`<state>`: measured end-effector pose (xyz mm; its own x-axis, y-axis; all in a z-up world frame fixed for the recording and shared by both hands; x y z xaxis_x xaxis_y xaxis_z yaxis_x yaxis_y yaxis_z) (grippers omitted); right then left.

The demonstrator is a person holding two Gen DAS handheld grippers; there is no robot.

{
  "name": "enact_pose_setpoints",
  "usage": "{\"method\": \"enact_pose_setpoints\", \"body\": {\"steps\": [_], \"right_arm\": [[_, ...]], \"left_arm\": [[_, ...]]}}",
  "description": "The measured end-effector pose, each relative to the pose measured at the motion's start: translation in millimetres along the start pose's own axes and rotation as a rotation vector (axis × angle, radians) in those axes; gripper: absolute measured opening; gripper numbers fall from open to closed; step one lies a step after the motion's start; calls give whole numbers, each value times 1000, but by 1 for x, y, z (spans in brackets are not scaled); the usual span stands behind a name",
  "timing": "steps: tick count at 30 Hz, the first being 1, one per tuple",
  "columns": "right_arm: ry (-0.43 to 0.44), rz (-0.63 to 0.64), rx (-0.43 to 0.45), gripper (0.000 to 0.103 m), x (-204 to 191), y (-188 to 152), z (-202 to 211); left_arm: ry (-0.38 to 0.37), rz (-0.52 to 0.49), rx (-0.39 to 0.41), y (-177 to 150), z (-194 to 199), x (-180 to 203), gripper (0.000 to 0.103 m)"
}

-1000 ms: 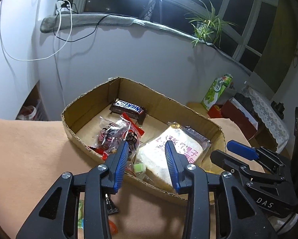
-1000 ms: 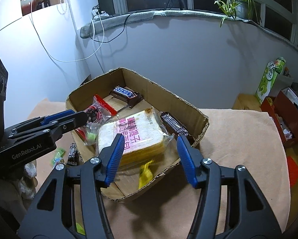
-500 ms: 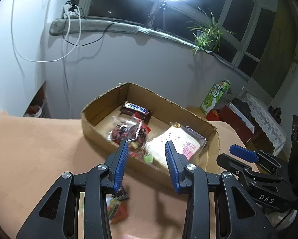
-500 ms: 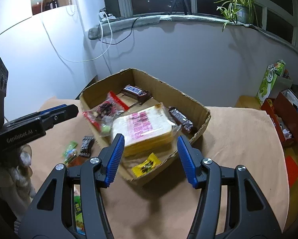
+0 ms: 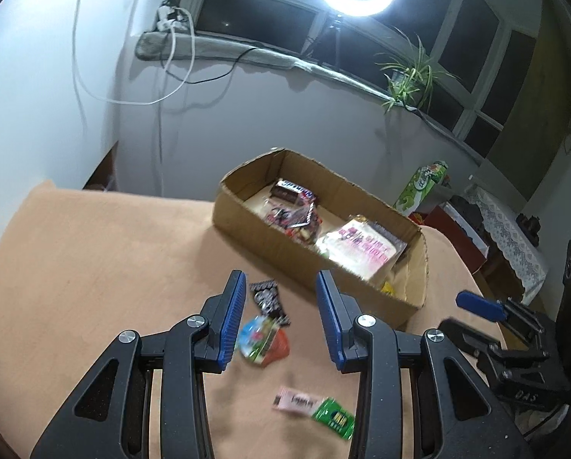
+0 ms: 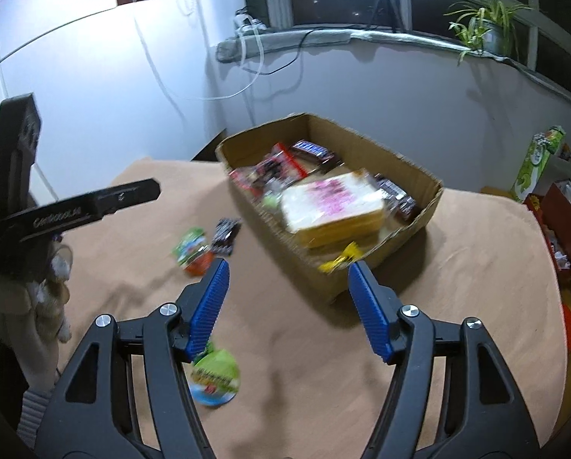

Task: Organize snacks
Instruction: 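Move both grippers back over the jelly cups on the table, then grasp an orange jelly cup with left gripper while right grasps a green jelly cup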

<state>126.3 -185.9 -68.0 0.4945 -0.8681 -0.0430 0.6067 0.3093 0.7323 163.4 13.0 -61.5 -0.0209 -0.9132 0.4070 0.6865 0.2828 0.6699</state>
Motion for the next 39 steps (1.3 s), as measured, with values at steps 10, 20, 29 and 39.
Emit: {"method": "enact_pose_setpoints", "body": {"steps": [10, 20, 29, 39], "right_arm": [[111, 25, -102, 68, -31, -44, -17], [162, 8, -160, 68, -39, -59, -36], [176, 20, -195, 68, -44, -62, -48], [170, 40, -199, 65, -46, -61, -50]], "left_arm": [[19, 13, -60, -32, -8, -16, 50], [69, -102, -110, -47, -39, -2, 50], [123, -208, -134, -49, -65, 5, 50], [150, -269, -155, -54, -76, 9, 49]]}}
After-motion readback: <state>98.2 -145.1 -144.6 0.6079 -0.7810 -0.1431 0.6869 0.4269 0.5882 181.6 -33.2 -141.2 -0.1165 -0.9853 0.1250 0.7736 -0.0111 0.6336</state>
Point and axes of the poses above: each gripper's, at about its wrist camera, not at the fingertips, and z roughly against the way its jaws point, x to its right, y to its top, the point moved 2 cm from there along -z, roughly the way its jaws point, and after that the axes turned 7 degrees about z, right-handed, at the moved point
